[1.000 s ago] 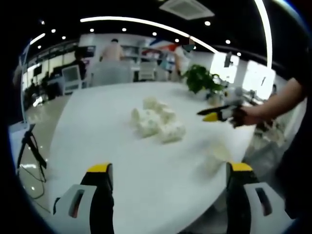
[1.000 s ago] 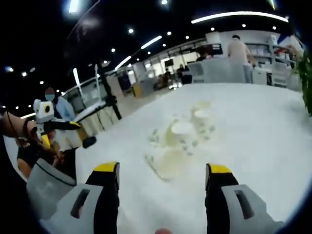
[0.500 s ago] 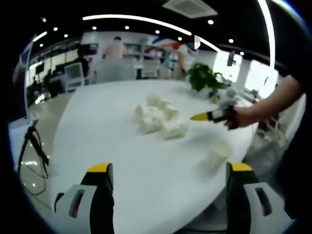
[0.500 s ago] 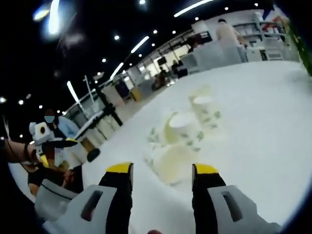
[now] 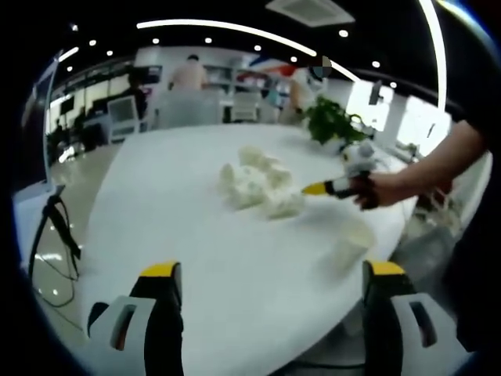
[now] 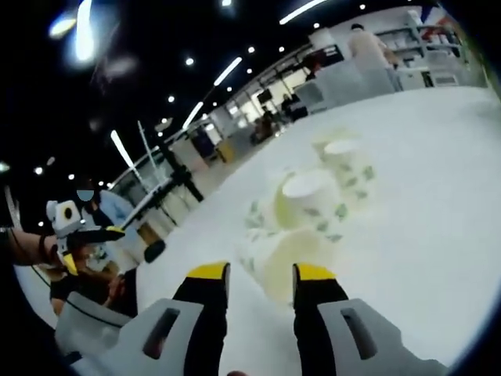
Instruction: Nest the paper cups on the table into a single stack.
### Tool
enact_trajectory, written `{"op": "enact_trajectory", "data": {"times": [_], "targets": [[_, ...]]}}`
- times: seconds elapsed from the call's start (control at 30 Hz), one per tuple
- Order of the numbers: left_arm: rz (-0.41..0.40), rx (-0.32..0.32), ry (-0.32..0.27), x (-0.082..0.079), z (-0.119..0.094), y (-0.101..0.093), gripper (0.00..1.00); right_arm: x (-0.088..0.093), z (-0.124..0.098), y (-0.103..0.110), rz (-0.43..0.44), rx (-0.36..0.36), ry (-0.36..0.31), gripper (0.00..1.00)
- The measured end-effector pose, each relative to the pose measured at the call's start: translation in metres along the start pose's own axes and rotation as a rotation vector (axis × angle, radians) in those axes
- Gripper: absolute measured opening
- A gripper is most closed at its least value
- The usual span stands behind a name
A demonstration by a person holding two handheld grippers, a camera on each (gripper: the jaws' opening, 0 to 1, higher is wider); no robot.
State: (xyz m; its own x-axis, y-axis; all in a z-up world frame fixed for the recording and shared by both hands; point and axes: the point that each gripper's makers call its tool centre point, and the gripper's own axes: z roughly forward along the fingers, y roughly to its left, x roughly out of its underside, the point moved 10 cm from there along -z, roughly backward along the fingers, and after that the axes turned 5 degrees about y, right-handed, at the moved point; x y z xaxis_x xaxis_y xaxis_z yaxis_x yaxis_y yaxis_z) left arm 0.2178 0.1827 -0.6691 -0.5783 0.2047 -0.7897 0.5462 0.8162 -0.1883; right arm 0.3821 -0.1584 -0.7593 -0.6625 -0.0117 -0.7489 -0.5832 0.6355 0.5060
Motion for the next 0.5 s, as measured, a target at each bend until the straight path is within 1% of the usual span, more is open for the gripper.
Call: {"op": "enact_trajectory", "data": {"times": [0.23,0.43,0.5], "targets": [[-0.005,-0.005,0.004,0.0029,-0.0038,-0.0005,0.95,0.0004,0.0053,-0.0024,0.025,-0.008,-0.011,0.19],[-0.004,-0.009,0.006,0.0038,-0.0055,-0.0004,0.94,0.0017,0.0054,-0.0009,0.037,-0.029,-0.017,0.09],[0.016,-0.014,0.019,0.0048,-0.0058,-0.0006,0.94,0.0022,0.0045,0.0014,0.048,-0.046,-0.02,0.05]]}}
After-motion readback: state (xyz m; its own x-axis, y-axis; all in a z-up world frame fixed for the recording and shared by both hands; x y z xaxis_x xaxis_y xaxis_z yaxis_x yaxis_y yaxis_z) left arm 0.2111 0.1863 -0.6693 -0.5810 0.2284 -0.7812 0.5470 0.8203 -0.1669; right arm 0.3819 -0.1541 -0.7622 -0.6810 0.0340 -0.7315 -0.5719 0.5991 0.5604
